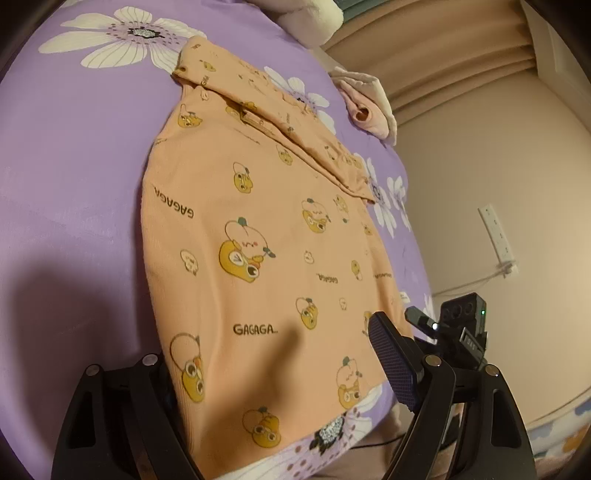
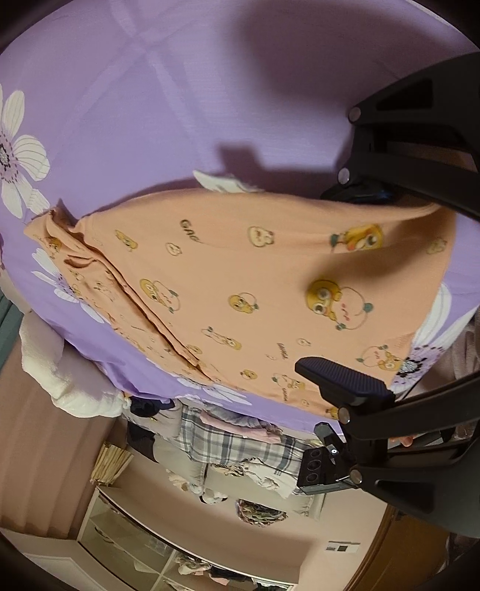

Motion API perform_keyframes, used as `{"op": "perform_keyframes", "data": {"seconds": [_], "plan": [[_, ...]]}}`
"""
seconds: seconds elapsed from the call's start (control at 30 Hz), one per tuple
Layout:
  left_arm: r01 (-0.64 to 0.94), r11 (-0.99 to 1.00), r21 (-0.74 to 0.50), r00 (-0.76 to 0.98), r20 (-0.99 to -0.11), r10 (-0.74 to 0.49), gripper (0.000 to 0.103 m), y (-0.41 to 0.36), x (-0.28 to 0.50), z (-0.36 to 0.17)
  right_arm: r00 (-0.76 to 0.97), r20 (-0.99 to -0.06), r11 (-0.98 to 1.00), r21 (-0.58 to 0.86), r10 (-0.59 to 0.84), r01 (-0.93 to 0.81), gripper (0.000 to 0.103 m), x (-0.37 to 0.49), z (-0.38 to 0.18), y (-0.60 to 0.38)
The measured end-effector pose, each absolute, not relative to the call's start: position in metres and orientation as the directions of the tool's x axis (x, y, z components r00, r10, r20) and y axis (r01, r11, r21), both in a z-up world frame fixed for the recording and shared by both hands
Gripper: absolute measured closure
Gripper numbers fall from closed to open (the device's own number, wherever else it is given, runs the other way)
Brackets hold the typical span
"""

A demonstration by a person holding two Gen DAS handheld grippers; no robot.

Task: Fold small clothes
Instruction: 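Grasp the hem with both grippers and lift it toward the collar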

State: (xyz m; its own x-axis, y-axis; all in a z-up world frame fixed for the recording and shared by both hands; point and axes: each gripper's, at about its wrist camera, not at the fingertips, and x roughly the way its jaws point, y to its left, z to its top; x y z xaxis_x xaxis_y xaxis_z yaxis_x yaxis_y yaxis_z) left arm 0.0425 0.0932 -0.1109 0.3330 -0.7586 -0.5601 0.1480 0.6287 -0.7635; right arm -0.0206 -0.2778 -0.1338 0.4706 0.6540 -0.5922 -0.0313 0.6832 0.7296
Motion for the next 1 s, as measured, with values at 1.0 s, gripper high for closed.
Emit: {"op": "perform_keyframes", "data": {"seconds": [1.0], "plan": [[0.148, 0.607, -0.781, 0.291, -0.552, -0.781, 0.019, 0.075, 0.032, -0.112, 0.386, -0.553, 0.635, 0.763, 0.738, -0.122, 0.034, -0.045, -0.137, -0.256]]}}
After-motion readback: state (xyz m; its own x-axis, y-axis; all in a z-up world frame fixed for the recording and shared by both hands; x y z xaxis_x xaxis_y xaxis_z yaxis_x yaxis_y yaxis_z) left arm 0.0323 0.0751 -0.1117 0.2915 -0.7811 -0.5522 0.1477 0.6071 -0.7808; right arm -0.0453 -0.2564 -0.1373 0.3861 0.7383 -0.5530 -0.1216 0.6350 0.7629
